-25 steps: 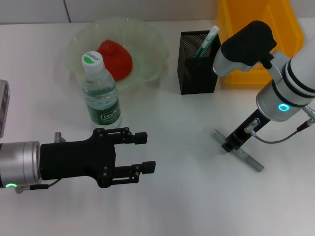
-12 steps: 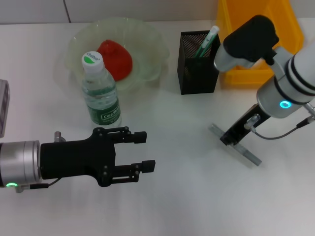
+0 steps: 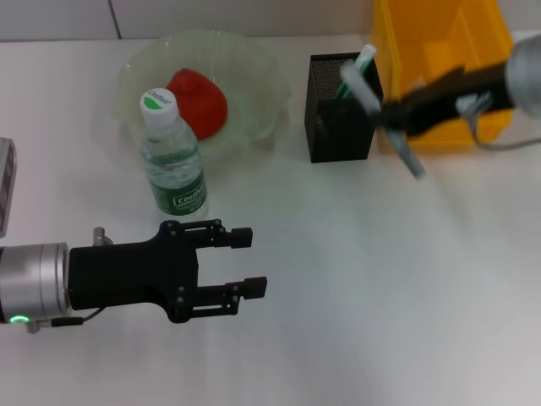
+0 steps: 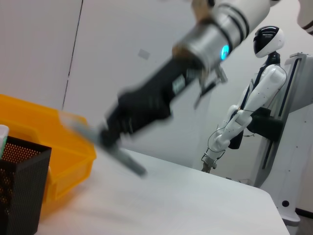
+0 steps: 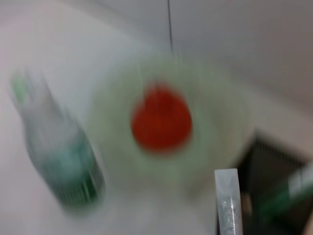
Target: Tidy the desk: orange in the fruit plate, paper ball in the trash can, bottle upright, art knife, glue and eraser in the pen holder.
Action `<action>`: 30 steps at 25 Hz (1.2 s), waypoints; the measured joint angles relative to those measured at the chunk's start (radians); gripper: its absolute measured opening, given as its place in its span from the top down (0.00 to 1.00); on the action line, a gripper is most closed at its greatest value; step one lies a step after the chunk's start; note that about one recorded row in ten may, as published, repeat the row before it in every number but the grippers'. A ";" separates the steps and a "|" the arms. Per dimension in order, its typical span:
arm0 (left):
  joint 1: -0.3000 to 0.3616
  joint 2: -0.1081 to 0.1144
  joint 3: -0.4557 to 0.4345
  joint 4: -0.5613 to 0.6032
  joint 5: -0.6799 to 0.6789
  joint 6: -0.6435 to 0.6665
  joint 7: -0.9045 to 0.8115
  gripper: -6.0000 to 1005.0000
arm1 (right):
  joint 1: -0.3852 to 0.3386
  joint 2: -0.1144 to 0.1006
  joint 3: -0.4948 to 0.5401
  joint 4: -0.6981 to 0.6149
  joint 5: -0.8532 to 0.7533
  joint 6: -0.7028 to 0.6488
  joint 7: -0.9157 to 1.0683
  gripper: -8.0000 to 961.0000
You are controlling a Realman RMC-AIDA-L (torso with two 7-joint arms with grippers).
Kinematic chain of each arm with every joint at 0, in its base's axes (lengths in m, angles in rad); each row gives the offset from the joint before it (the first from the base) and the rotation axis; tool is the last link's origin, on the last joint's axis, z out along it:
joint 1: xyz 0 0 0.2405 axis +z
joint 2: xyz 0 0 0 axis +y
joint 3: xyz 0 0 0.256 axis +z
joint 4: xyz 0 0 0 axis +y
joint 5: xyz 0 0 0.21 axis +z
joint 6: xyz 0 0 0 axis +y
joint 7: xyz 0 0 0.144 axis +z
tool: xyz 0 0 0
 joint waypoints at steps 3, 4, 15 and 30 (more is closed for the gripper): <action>0.000 -0.002 0.000 -0.001 0.000 0.000 0.004 0.31 | -0.067 -0.001 0.078 0.045 0.256 0.150 -0.200 0.85; 0.001 -0.003 -0.001 -0.001 0.000 0.000 0.006 0.31 | -0.093 -0.003 0.105 0.149 0.455 0.259 -0.375 0.85; 0.001 -0.004 0.000 0.001 -0.001 0.010 0.006 0.31 | 0.096 -0.009 0.235 0.981 1.208 0.326 -1.215 0.86; 0.001 -0.003 -0.001 -0.001 -0.002 0.002 0.010 0.31 | 0.155 -0.001 0.246 1.144 1.234 0.335 -1.390 0.81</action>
